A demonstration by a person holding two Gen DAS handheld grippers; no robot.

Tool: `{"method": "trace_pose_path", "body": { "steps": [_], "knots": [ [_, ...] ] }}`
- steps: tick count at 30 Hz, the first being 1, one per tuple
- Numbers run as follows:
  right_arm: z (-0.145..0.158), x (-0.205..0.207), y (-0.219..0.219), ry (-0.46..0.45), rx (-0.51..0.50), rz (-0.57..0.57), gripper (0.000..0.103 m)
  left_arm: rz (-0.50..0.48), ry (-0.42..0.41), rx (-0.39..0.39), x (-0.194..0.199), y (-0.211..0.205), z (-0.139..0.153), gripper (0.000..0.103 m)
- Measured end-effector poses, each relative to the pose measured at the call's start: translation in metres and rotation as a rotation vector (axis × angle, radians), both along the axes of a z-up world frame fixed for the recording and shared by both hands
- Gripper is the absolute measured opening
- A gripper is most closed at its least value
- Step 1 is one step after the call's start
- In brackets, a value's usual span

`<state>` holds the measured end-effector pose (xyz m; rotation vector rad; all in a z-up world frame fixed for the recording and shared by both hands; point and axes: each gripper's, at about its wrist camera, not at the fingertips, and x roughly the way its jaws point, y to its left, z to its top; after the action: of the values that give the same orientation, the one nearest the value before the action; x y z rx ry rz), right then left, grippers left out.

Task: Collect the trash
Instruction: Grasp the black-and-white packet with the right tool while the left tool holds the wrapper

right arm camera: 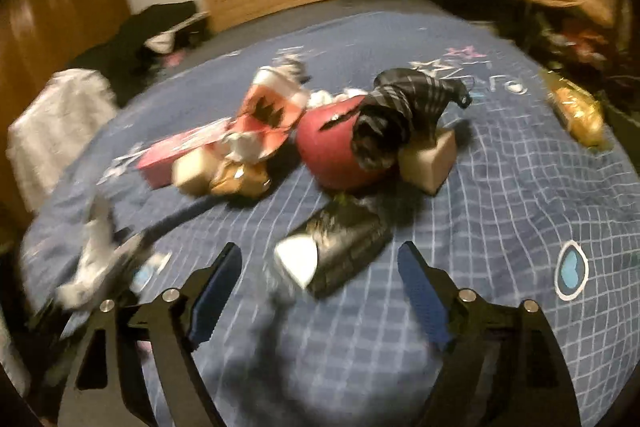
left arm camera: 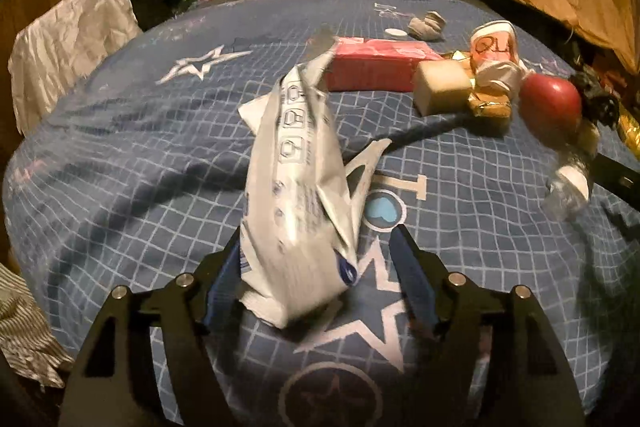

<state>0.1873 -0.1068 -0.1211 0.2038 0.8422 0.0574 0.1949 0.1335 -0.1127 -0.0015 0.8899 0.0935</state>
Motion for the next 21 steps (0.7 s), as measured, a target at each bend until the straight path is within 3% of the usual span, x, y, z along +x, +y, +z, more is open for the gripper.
{"method": "trace_pose_path", "body": {
  "steps": [5,9,14,21],
  "knots": [
    [-0.028,0.031,0.026,0.1,-0.156,-0.086,0.081,-0.012,-0.012,-0.034,0.0,0.005,-0.003,0.068],
    [-0.025,0.029,0.017,0.118,-0.153,-0.061,0.077,-0.018,-0.036,-0.052,-0.003,0.006,-0.004,0.069],
    [-0.019,-0.007,-0.027,0.13,-0.14,-0.001,0.076,-0.021,-0.054,-0.109,-0.009,0.014,-0.004,0.07],
    [-0.001,-0.062,-0.066,0.034,-0.07,0.021,0.084,-0.014,-0.069,-0.182,-0.014,0.029,0.001,0.07]
  ]
}}
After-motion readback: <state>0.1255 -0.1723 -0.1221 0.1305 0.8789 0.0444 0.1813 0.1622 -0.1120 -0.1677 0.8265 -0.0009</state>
